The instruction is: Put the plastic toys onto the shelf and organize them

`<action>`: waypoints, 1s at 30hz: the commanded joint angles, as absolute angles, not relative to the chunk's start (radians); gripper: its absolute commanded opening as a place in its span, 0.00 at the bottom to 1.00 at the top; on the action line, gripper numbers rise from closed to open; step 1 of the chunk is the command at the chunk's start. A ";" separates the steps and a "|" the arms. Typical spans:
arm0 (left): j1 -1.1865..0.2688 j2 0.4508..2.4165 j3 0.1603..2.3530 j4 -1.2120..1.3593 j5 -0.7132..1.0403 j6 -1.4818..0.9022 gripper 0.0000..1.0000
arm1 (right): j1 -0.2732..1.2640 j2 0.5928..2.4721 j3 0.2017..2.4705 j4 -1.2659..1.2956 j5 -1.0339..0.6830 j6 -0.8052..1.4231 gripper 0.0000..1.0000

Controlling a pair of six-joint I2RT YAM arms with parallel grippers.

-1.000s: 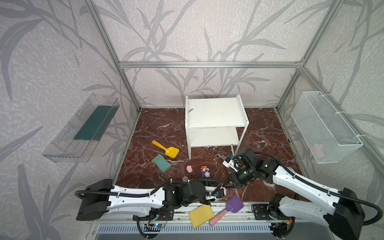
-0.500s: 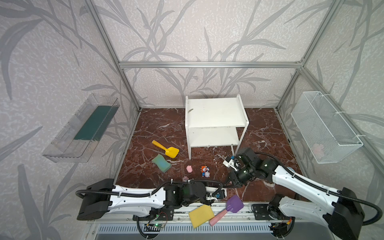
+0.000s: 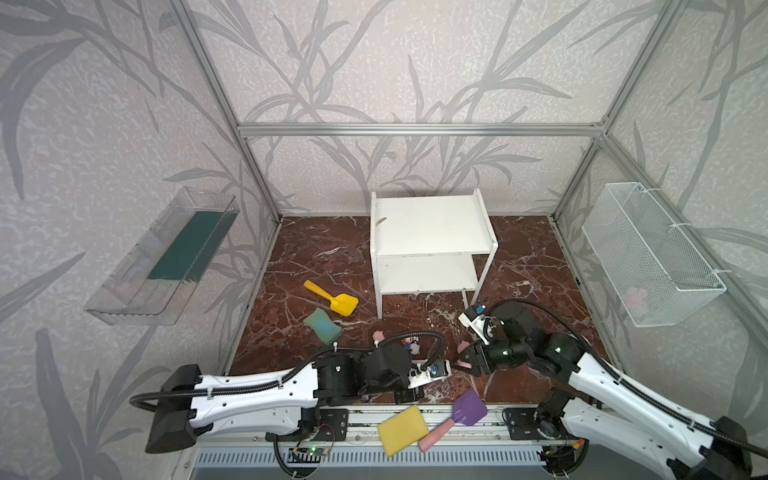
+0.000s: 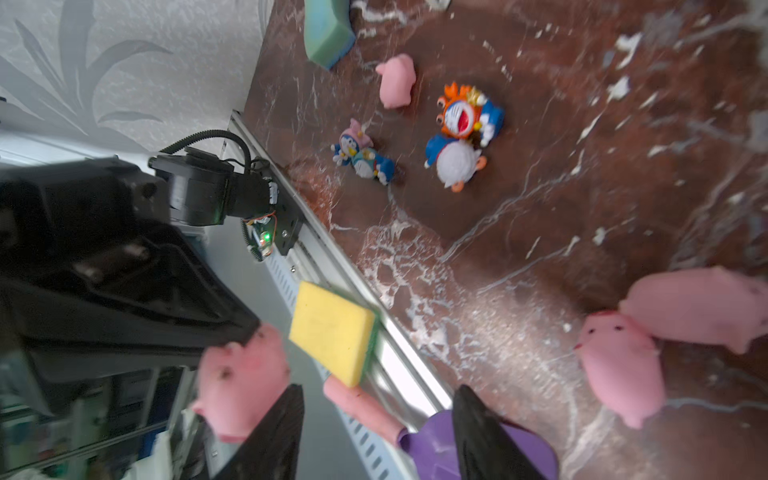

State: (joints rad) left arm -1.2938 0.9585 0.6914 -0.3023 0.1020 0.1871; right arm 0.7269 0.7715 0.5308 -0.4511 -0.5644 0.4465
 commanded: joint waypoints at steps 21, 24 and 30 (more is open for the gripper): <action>-0.977 1.264 1.038 -0.953 0.865 0.211 0.00 | 1.457 0.641 0.360 0.127 0.132 -0.261 0.96; -0.954 1.305 1.063 -0.973 0.882 0.209 0.00 | 1.468 0.692 0.398 0.110 0.135 -0.287 0.91; -0.940 1.324 1.075 -0.982 0.906 0.218 0.00 | 1.470 0.720 0.412 0.105 0.142 -0.301 0.76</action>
State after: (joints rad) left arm -0.9470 1.3262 1.0477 -0.9318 0.8520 0.1833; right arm 1.4612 0.7097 0.3862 0.0868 0.1089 -0.2691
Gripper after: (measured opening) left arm 0.055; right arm 0.769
